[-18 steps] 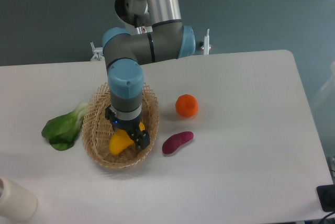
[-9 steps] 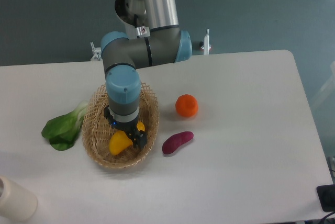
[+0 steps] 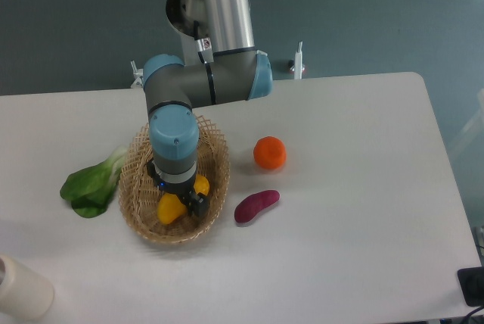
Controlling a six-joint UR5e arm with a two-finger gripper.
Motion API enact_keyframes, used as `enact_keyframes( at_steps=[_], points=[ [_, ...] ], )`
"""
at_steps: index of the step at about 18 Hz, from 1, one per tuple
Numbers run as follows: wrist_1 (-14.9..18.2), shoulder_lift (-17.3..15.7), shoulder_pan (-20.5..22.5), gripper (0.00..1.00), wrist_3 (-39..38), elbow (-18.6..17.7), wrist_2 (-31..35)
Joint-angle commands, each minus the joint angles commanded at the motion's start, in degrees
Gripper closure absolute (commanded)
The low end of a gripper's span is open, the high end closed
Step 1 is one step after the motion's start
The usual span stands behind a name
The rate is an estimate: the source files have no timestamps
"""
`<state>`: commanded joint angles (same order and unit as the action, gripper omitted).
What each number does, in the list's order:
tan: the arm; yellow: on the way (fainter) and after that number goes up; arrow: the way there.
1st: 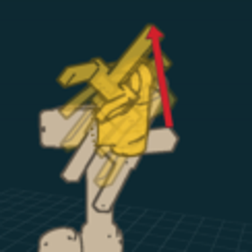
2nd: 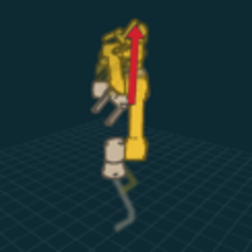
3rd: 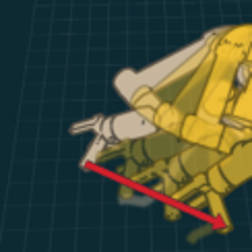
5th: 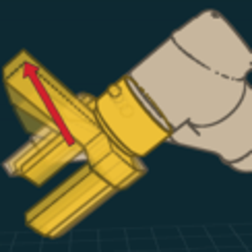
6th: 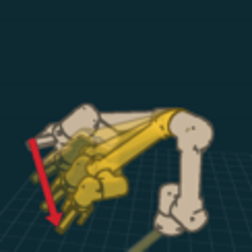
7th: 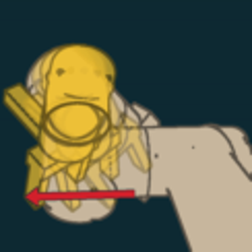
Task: Pick up the mango from the basket
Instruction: 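Lower the gripper onto the yellow mango and close on it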
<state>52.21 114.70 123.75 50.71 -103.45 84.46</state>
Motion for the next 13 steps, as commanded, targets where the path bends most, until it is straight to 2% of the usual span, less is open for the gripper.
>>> enact_keyframes(
  at_steps=[1,8,13],
  points=[
    [0.00,-0.35,0.00,0.49,0.00,0.09,-0.09],
    [0.09,-2.63,0.70,0.49,0.61,0.44,-0.26],
    [0.09,-2.81,1.84,0.48,0.62,2.98,-0.26]
  ],
)
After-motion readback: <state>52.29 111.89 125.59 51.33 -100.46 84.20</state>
